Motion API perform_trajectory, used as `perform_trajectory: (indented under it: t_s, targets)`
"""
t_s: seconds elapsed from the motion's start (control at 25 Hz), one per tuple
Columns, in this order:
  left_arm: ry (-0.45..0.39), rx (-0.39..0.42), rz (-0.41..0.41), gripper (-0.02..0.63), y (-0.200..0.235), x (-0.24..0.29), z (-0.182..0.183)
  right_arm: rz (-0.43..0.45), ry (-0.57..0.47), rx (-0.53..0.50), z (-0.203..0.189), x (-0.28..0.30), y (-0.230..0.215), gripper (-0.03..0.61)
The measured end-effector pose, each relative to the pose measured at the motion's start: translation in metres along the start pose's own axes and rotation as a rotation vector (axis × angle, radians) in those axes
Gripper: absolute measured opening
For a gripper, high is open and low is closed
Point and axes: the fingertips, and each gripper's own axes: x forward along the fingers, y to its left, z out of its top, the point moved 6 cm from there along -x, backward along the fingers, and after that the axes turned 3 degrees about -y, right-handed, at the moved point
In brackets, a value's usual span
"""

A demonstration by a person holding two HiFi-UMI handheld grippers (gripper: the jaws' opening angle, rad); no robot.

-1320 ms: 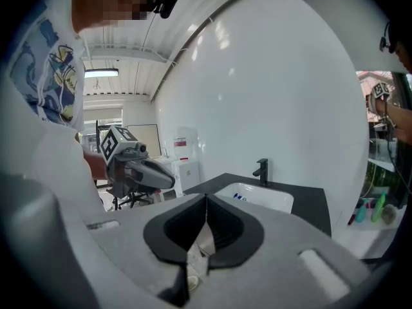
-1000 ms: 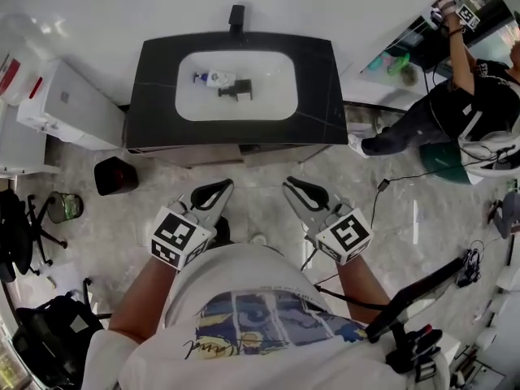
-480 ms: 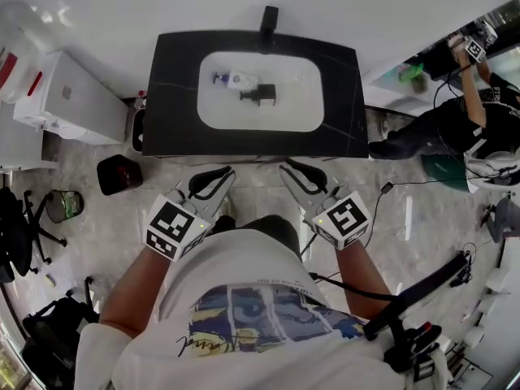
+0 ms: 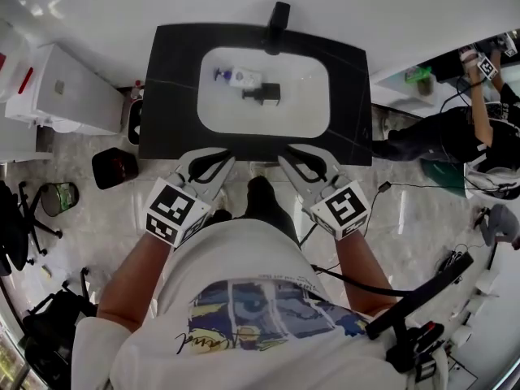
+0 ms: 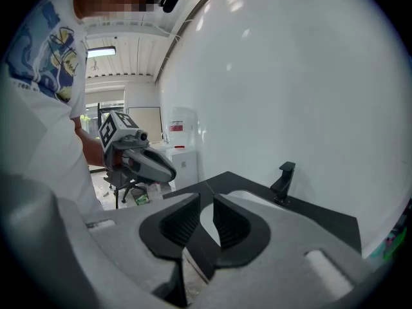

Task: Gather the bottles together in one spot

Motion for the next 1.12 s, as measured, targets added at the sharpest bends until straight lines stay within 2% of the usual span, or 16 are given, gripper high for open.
perform_trajectory:
  t_s: [0.24,0.6,0.8,1.12]
  targets:
    - [0.000,-0.026,0.025,0.028,0.011,0.033,0.021,0.082,0.068,-0.046,-0.008,0.025,-0.049,0.083]
    - [-0.005,-0.099,0.160,0.025,0.038,0.063,0.033,0.264,0.189,-0.214,-0.036,0.100,-0.107,0.094]
    - [-0.017,-0.154,0.246,0.025,0.034,0.058,0.031,0.355,0.289,-0.338,-0.064,0.141,-0.114,0.095]
    - [-0.042,-0.230,0.334,0.018,0.008,0.038,0.014,0.457,0.480,-0.437,-0.122,0.179,-0.111,0.118]
